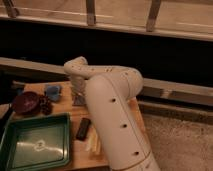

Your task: Wipe tray with towel

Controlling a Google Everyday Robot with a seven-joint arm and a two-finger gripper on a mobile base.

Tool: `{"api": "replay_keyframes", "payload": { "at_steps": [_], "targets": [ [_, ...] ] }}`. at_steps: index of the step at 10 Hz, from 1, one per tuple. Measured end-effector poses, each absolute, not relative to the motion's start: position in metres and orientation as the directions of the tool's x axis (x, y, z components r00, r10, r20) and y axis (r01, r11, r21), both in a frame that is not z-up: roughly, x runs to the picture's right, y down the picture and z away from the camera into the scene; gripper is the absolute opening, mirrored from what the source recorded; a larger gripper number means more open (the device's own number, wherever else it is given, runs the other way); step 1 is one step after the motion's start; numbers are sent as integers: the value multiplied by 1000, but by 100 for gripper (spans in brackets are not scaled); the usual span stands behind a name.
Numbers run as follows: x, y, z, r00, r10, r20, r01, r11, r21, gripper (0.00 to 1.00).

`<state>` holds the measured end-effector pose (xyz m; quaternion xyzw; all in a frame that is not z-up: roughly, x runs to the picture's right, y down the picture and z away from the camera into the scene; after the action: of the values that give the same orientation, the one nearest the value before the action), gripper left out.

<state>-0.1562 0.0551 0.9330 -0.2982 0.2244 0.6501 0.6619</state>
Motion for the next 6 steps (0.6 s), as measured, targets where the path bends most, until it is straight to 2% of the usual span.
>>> {"api": "replay_keyframes", "payload": {
  "at_steps": [2, 4, 6],
  "targets": [
    [-153, 61, 927, 70, 715, -695, -994, -10, -110, 18],
    [-152, 63, 920, 80, 708, -701, -992, -12, -126, 3],
    [-160, 52, 897, 114, 709, -696, -982, -24, -186, 0]
  ]
}}
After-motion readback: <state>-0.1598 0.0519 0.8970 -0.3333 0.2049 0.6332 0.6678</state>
